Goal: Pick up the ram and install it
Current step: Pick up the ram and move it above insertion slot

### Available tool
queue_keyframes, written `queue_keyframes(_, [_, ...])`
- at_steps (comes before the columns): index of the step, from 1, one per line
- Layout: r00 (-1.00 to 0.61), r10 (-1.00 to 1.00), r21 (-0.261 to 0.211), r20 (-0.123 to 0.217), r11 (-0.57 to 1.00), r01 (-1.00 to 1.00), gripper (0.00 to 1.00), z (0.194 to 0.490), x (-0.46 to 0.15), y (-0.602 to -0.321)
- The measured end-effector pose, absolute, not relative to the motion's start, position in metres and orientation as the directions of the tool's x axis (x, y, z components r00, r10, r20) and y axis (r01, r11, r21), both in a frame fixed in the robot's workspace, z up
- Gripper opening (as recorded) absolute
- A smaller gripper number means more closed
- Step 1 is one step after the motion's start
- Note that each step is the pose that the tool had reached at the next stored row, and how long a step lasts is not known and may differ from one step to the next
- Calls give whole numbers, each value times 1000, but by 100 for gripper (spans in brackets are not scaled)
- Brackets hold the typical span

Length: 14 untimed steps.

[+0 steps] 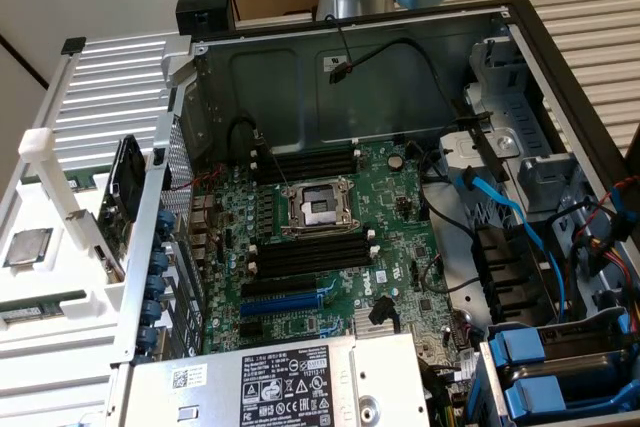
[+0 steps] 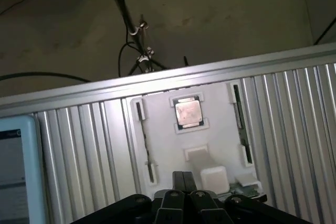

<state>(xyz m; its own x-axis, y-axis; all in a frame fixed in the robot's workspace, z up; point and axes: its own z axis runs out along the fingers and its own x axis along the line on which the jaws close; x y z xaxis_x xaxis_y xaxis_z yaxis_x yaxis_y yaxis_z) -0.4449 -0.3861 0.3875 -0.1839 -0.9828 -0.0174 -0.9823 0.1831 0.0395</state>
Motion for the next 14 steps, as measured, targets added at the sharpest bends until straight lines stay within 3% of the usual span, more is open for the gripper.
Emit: queue_keyframes(14, [-54, -998, 35, -16, 53, -998, 11, 387, -453, -386])
